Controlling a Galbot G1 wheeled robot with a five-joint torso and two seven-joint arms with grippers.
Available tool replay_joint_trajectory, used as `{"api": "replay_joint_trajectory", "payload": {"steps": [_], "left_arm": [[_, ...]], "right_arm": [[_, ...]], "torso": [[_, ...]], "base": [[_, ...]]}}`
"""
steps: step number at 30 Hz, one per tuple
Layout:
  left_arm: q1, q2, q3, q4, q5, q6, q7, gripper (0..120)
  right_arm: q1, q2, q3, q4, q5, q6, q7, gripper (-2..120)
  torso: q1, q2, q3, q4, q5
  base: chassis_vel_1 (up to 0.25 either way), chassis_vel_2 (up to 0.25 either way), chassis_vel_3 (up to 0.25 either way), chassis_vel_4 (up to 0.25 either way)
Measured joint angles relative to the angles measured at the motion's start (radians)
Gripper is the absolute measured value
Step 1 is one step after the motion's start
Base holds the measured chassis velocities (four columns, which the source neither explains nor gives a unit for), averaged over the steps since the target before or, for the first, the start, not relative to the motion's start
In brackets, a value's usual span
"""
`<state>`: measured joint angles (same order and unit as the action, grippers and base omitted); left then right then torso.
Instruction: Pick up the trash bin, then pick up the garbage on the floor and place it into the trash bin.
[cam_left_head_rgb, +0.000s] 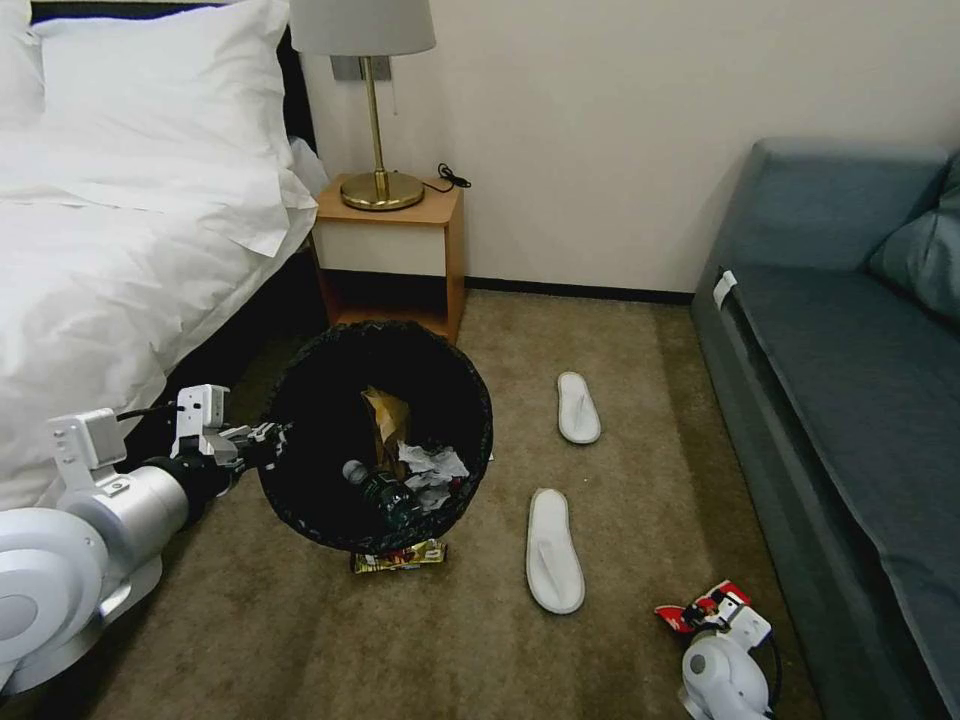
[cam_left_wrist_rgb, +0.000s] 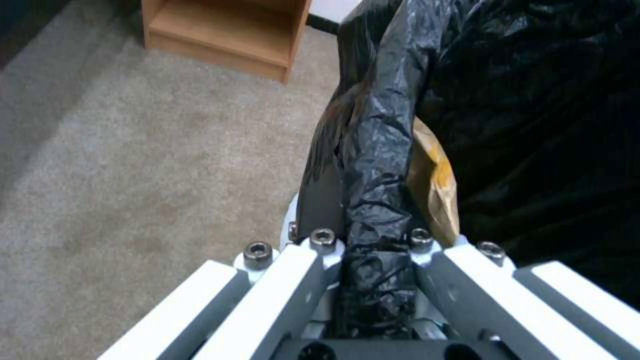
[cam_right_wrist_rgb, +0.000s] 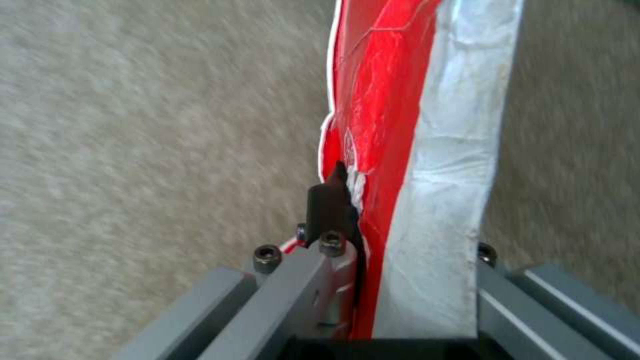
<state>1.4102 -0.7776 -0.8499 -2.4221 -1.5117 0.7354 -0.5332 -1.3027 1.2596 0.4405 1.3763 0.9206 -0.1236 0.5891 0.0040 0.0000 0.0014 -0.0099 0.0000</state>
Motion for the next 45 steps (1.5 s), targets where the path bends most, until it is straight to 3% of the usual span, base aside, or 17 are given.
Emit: {"api": "replay_joint_trajectory", "payload": {"steps": [9,16,21,26,30,34,36,45], "left_arm": [[-0.007,-0.002,0.021,-0.001,0.012,0.0,-0.008,3],[-0.027,-0.003,0.053,0.014,0.029,0.0,-0.012,3],[-0.071,-0.009,0.096,0.039,0.032,0.0,-0.05,3],[-0.102,-0.005,0.108,0.059,0.022,0.0,-0.053,3],[-0.132,0.013,0.124,0.082,-0.017,0.0,-0.044,3],[-0.146,0.027,0.141,0.087,-0.039,0.0,-0.043,3],[-0.167,0.046,0.16,0.097,-0.062,0.0,-0.042,3],[-0.234,0.076,0.225,0.139,-0.086,0.0,-0.038,3]], "right_arm": [[-0.035,-0.041,0.02,0.155,-0.16,-0.005,-0.088,0],[-0.061,-0.06,0.13,0.456,-0.285,-0.138,-0.313,0],[-0.003,-0.174,0.141,0.614,-0.223,-0.194,-0.391,0],[0.082,-0.258,0.119,0.7,-0.127,-0.224,-0.423,0],[0.204,-0.329,0.075,0.758,-0.058,-0.251,-0.518,0],[0.28,-0.346,0.043,0.773,-0.006,-0.272,-0.546,0],[0.39,-0.351,-0.018,0.778,0.043,-0.296,-0.575,0],[0.605,-0.331,-0.231,0.766,0.061,-0.313,-0.605,0]], "torso": [[0.0,0.0,0.0,-0.0001,0.0001],[0.0,0.0,0.0,0.0001,-0.0002],[0.0,0.0,0.0,-0.0001,-0.0005],[0.0,0.0,0.0,0.0003,-0.0002],[0.0,0.0,0.0,0.0001,-0.0001],[0.0,0.0,0.0,0.0001,0.0001],[0.0,0.0,0.0,0.0,0.0],[0.0,0.0,0.0,0.0002,-0.0002]], "base": [[0.0,0.0,0.0,0.0],[0.0,0.0,0.0,0.0],[0.0,0.0,0.0,0.0],[0.0,0.0,0.0,0.0],[0.0,0.0,0.0,0.0],[0.0,0.0,0.0,0.0],[0.0,0.0,0.0,0.0],[0.0,0.0,0.0,0.0]]}}
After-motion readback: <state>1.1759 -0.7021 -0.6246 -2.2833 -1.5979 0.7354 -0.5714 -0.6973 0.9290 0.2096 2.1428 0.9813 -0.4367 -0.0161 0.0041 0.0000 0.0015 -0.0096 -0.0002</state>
